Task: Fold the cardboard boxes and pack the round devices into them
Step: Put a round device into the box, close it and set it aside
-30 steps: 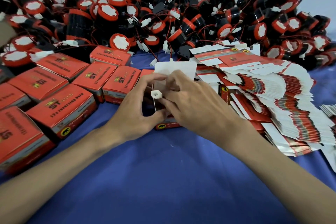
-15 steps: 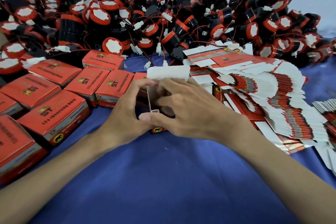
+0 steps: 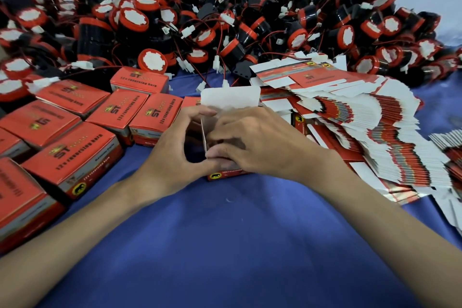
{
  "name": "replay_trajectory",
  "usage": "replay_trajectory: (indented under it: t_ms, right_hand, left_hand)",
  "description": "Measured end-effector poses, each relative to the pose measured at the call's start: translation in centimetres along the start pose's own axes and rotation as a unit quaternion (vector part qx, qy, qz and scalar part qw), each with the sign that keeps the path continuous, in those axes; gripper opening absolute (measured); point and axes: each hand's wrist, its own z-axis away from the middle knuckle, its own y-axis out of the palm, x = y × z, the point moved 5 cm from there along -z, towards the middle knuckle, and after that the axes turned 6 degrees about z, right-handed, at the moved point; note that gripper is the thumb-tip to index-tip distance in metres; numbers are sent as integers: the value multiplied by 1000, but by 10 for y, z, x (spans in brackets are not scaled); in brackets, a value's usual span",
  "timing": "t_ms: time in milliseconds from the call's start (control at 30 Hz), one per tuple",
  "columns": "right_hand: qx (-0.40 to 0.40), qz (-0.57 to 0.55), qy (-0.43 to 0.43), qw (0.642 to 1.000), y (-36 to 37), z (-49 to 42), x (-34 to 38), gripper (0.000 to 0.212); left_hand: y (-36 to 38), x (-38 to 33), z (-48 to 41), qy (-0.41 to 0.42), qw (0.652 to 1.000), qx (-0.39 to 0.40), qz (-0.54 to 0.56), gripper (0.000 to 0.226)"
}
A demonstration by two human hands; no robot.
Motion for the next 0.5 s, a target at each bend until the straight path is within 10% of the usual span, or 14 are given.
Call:
replay_trajectory:
  t_ms: [500]
  right_hand:
    - [-7, -1, -73, 997, 5, 1, 1, 8]
  left_hand:
    - [0, 1, 0, 2, 1000, 3, 12, 74]
